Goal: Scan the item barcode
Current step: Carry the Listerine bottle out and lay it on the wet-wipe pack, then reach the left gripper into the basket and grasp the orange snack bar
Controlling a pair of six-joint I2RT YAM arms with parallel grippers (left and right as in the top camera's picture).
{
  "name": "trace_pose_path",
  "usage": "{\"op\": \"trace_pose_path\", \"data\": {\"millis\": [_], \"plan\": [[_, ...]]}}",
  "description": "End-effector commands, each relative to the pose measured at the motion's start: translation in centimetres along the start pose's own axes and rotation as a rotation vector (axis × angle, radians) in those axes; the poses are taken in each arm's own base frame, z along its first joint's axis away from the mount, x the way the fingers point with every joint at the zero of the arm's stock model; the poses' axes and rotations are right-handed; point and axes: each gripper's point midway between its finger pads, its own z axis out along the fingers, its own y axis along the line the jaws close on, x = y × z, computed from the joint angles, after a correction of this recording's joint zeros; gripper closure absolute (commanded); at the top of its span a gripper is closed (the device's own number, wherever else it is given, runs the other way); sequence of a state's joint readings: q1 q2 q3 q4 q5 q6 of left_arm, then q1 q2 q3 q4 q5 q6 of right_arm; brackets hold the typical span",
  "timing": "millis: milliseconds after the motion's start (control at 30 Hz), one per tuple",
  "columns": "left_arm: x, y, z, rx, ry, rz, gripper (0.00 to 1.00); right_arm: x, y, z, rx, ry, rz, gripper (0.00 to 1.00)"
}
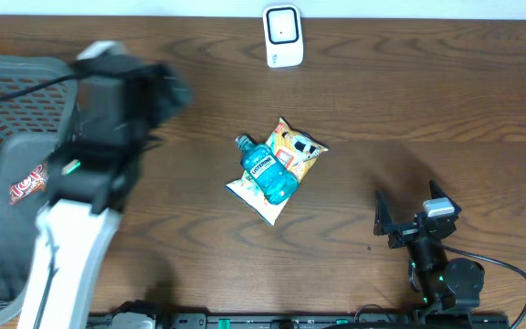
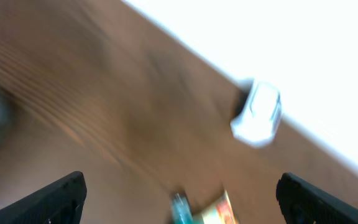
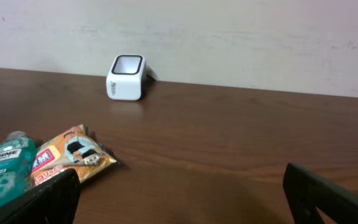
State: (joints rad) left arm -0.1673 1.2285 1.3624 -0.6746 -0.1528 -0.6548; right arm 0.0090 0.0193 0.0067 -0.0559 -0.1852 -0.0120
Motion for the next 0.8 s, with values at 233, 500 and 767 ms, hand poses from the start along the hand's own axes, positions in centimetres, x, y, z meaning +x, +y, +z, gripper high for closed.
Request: {"op": "trace_pose_path", "data": {"millis": [233, 500, 767], "plan": [[-7.5, 19.0, -4.0, -0.497, -0.225, -0.385, 0.02, 0.1, 0.1, 0.0, -0.005, 0.004, -0.004, 0.01], [-4.9, 27.8, 0.3, -0.538, -0.02, -0.797, 0.02, 0.1, 0.1, 0.0, -0.005, 0.004, -0.004, 0.01], [-0.5, 32.4, 5.6, -0.646, 0.163, -0.93, 0.02, 0.1, 0.1, 0.0, -0.005, 0.004, -0.004, 0.01]]}}
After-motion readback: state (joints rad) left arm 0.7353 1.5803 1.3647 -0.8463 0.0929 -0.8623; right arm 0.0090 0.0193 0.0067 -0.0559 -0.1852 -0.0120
